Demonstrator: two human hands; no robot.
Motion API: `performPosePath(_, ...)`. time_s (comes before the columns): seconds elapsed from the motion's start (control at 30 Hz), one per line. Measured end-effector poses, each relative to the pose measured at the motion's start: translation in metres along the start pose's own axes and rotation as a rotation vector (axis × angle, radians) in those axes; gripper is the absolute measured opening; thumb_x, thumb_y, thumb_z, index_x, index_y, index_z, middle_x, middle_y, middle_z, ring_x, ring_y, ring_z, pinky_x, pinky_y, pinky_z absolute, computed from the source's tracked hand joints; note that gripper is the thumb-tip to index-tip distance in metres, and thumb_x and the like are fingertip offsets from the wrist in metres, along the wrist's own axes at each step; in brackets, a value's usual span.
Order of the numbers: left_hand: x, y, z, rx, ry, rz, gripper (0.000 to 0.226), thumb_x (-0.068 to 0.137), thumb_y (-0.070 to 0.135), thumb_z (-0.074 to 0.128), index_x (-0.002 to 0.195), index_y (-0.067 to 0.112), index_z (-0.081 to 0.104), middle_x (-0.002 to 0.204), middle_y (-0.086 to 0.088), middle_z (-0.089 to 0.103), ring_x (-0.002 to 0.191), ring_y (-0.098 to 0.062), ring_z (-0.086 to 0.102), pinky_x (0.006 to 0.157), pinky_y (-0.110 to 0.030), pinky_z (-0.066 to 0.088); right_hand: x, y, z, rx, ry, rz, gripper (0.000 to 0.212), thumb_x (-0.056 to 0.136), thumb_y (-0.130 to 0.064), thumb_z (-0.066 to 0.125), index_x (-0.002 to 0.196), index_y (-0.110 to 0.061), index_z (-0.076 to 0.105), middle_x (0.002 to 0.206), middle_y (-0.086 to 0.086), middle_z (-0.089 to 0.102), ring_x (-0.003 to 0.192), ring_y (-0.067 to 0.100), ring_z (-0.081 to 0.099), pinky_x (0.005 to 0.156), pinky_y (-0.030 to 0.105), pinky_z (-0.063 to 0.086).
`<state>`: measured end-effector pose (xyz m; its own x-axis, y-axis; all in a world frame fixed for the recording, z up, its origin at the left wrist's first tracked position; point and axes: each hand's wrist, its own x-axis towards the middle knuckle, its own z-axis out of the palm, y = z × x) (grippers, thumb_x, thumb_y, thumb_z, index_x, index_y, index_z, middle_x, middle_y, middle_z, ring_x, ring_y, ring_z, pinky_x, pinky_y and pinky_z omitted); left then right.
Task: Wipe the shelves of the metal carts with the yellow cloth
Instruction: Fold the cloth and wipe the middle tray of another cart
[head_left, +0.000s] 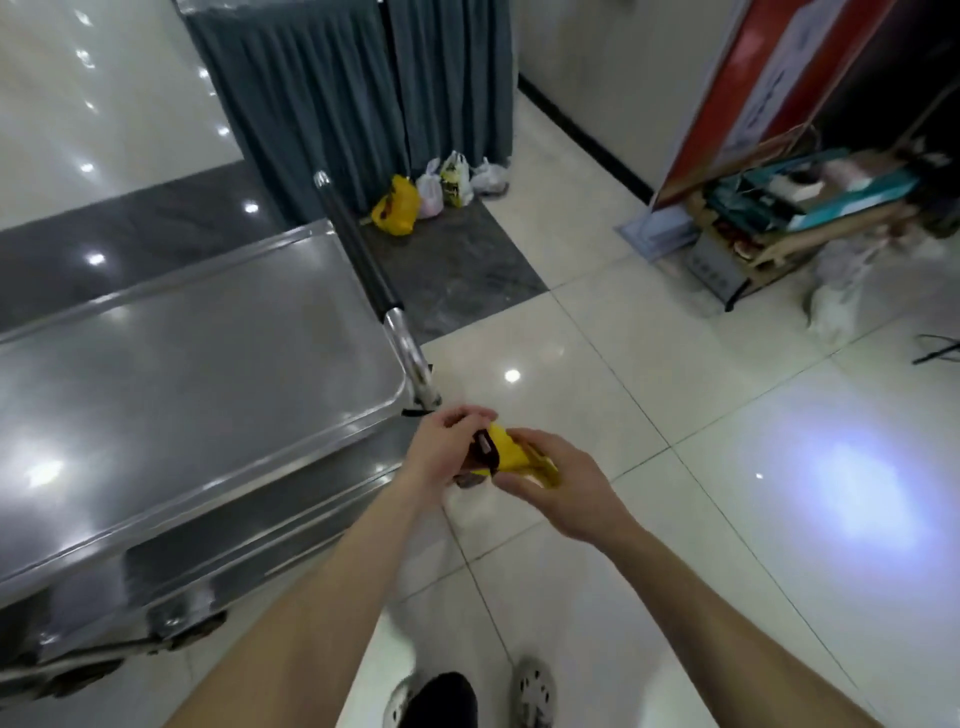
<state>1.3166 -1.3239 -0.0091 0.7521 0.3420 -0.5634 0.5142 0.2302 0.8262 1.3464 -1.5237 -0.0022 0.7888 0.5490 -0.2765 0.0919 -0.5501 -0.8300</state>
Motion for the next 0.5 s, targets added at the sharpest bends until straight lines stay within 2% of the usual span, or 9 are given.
performPosePath(0.1,0.027,0.043,0.02,-0.104,-0.044,-0.007,0.036,0.101,0.002,0.046,0.113,0.006,0.08,0.107,-0.022,0.079,0.094,-0.037,0.08,0.079,-0.043,0.068,0.051,-0.008,-0.047,0.051,0.086,-0.012,0.03,0.098,-0.044,0.076,0.127,-0.037,0.076,0.11,-0.016,0.077,0.102,0.003,0.071,0.091,0.029,0.058)
performPosePath(0.17,0.053,0.07,0.021,-0.04,-0.084,0.065,0.039,0.102,-0.004,0.046,0.118,0.01,0.079,0.108,-0.021,0.081,0.1,-0.038,0.081,0.093,-0.051,0.066,0.091,-0.013,-0.074,0.063,0.105,-0.028,0.022,0.1,-0.041,0.074,0.12,-0.034,0.08,0.1,-0.016,0.079,0.093,0.002,0.072,0.08,0.022,0.055)
performPosePath(0.2,0.068,0.082,0.022,0.033,-0.094,0.11,0.037,0.103,-0.003,0.05,0.119,0.014,0.079,0.108,-0.017,0.082,0.1,-0.037,0.081,0.096,-0.054,0.064,0.11,-0.016,-0.086,0.06,0.105,-0.036,0.02,0.101,-0.044,0.072,0.116,-0.034,0.082,0.096,-0.017,0.078,0.087,0.0,0.072,0.075,0.018,0.051)
performPosePath(0.27,0.103,0.108,0.021,0.163,-0.107,0.182,0.03,0.105,0.003,0.06,0.116,0.022,0.08,0.103,-0.011,0.084,0.096,-0.032,0.082,0.093,-0.053,0.064,0.155,-0.024,-0.11,0.055,0.11,-0.043,0.022,0.103,-0.052,0.066,0.108,-0.038,0.082,0.088,-0.018,0.077,0.079,0.0,0.069,0.067,0.013,0.048)
performPosePath(0.33,0.145,0.133,0.02,0.242,-0.099,0.24,0.025,0.104,0.008,0.068,0.11,0.029,0.08,0.093,-0.003,0.083,0.085,-0.022,0.079,0.079,-0.043,0.064,0.206,-0.033,-0.134,0.036,0.116,-0.041,0.023,0.105,-0.054,0.061,0.095,-0.044,0.078,0.08,-0.024,0.072,0.077,-0.002,0.066,0.063,0.013,0.045)
performPosePath(0.4,0.189,0.154,0.022,0.365,-0.06,0.316,0.018,0.101,0.016,0.075,0.106,0.033,0.08,0.084,0.0,0.073,0.077,-0.013,0.066,0.072,-0.033,0.054,0.259,-0.043,-0.154,0.0,0.107,-0.064,0.03,0.107,-0.052,0.059,0.079,-0.049,0.071,0.07,-0.025,0.065,0.071,-0.002,0.059,0.061,0.017,0.041)
performPosePath(0.47,0.232,0.176,0.023,0.539,0.026,0.38,0.011,0.099,0.027,0.079,0.106,0.036,0.079,0.099,0.002,0.061,0.093,-0.008,0.056,0.086,-0.028,0.043,0.311,-0.053,-0.168,-0.019,0.063,-0.074,0.034,0.108,-0.051,0.056,0.078,-0.043,0.07,0.069,-0.018,0.064,0.07,0.003,0.057,0.063,0.028,0.043)
performPosePath(0.5,0.248,0.189,0.02,0.613,0.084,0.396,0.011,0.098,0.031,0.079,0.109,0.034,0.08,0.109,0.002,0.055,0.104,-0.007,0.051,0.094,-0.025,0.04,0.335,-0.06,-0.174,-0.032,0.027,-0.08,0.035,0.109,-0.051,0.055,0.083,-0.035,0.072,0.073,-0.012,0.066,0.072,0.006,0.058,0.066,0.036,0.046)
